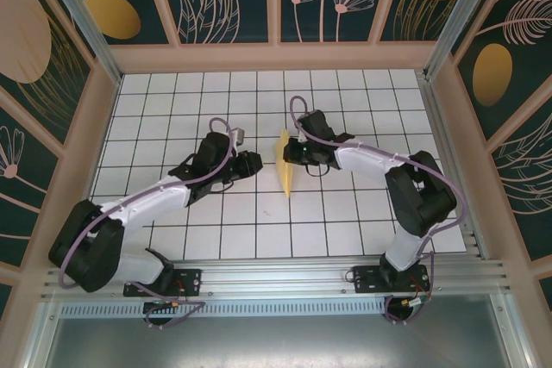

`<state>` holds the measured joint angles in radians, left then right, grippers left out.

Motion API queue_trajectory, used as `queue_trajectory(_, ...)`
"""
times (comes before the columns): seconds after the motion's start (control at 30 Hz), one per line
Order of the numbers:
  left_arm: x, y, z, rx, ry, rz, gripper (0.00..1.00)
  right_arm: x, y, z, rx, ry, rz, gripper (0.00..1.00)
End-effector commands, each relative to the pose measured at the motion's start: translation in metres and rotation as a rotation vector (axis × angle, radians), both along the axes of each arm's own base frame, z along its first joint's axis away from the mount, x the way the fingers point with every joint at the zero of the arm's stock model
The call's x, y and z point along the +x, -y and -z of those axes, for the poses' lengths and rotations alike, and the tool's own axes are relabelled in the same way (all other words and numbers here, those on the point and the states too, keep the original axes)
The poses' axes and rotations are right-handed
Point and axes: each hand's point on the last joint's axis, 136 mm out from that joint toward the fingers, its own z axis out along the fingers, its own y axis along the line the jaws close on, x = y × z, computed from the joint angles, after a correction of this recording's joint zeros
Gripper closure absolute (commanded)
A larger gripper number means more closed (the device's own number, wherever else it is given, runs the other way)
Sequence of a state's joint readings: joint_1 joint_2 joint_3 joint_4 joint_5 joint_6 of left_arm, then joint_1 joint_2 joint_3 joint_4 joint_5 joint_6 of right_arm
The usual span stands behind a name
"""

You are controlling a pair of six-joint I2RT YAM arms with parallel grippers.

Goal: Fold a paper plane with a square sheet of paper (pick it up from the middle)
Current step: Turn over the paper at the center of the table.

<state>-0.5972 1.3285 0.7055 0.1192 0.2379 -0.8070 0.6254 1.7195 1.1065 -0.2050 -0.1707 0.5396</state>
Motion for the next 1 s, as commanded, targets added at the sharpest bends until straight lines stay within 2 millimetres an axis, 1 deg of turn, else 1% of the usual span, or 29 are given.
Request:
queue_trajectory(0.0,0.002,-0.043,0.014,0.113,-0.001,-0.176,0.78,-0.014,0.057,0.004,-0.449,0.017,0.113,0.94)
queue_trajectory(0.1,0.001,-0.062,0.009,0.126,0.017,-0.260,0.77,-0.020,0.076,0.000,-0.736,0.042,0.179,0.94)
queue_trajectory(0.17,0.001,-0.071,0.006,0.123,0.028,-0.306,0.77,-0.024,0.077,0.000,-0.867,0.061,0.186,0.94)
queue_trajectory(0.2,0.000,-0.075,0.004,0.120,0.037,-0.326,0.77,-0.025,0.075,0.003,-0.923,0.069,0.186,0.94)
queue_trajectory(0.27,-0.003,-0.088,-0.001,0.112,0.055,-0.386,0.77,-0.027,0.064,0.010,-0.989,0.079,0.160,0.93)
queue_trajectory(0.33,-0.007,-0.106,-0.007,0.112,0.077,-0.471,0.75,-0.030,0.048,0.023,-1.036,0.080,0.127,0.93)
queue_trajectory(0.47,-0.019,-0.141,-0.018,0.105,0.122,-0.620,0.72,-0.036,0.015,0.044,-1.072,0.091,0.065,0.90)
queue_trajectory(0.5,-0.022,-0.148,-0.019,0.102,0.129,-0.646,0.72,-0.038,0.006,0.049,-1.069,0.090,0.051,0.90)
queue_trajectory(0.6,-0.030,-0.162,-0.024,0.088,0.155,-0.695,0.70,-0.042,-0.012,0.061,-1.058,0.082,0.022,0.89)
queue_trajectory(0.7,-0.034,-0.167,-0.026,0.081,0.167,-0.706,0.70,-0.045,-0.026,0.065,-1.015,0.074,0.011,0.87)
queue_trajectory(0.8,-0.034,-0.165,-0.026,0.078,0.163,-0.698,0.69,-0.050,-0.036,0.073,-0.963,0.041,-0.008,0.87)
queue_trajectory(0.87,-0.034,-0.164,-0.026,0.074,0.161,-0.697,0.68,-0.055,-0.042,0.078,-0.928,0.017,-0.019,0.85)
queue_trajectory(0.97,-0.033,-0.163,-0.027,0.068,0.165,-0.691,0.68,-0.061,-0.056,0.083,-0.843,-0.014,-0.054,0.83)
